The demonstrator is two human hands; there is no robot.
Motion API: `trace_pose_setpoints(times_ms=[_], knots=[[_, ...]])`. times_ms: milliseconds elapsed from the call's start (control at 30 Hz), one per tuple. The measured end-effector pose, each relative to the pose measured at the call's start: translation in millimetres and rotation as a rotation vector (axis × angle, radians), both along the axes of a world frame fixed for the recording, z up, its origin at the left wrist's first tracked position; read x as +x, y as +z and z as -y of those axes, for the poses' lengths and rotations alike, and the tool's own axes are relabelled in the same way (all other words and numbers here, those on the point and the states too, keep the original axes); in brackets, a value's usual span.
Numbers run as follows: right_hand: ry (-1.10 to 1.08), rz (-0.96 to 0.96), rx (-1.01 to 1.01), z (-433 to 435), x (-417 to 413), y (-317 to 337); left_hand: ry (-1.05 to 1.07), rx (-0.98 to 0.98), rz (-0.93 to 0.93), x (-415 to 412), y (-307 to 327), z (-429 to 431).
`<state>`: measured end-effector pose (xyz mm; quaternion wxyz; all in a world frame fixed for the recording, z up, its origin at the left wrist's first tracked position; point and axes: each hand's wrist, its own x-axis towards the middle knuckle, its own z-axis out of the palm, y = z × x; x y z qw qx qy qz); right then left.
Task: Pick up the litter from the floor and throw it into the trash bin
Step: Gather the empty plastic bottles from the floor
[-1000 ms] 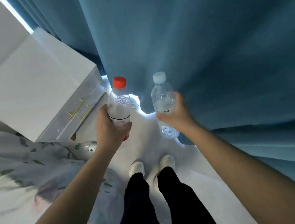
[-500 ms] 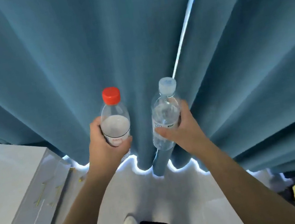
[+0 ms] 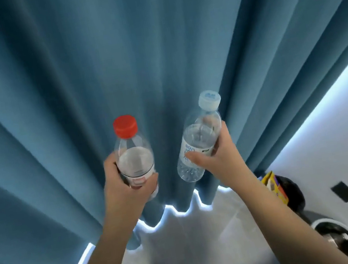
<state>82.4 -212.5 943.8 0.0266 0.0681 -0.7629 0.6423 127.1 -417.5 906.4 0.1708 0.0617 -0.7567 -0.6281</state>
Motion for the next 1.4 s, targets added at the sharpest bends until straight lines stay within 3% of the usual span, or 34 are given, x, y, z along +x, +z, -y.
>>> trace_pose_setpoints(times_ms=[367, 667, 833, 1100, 1400], knots=[[-0.374, -0.004, 0.032, -149, -18, -21, -0.352, -0.012, -0.045, -102, -13, -138], [-0.531, 0.057, 0.062, -261, -93, -26, -0.534, 0.002, -0.036, -219, -25, -267], [-0.729, 0.095, 0.084, -322, -103, -39, -0.769, -0.053, -0.006, -267, -28, -346], [-1.088, 0.222, 0.017, -412, -26, -83, -1.092, -0.103, 0.168, -249, -54, -466], [-1.284, 0.322, -0.026, -545, 74, -125, -1.178, -0.249, 0.304, -166, -103, -588]])
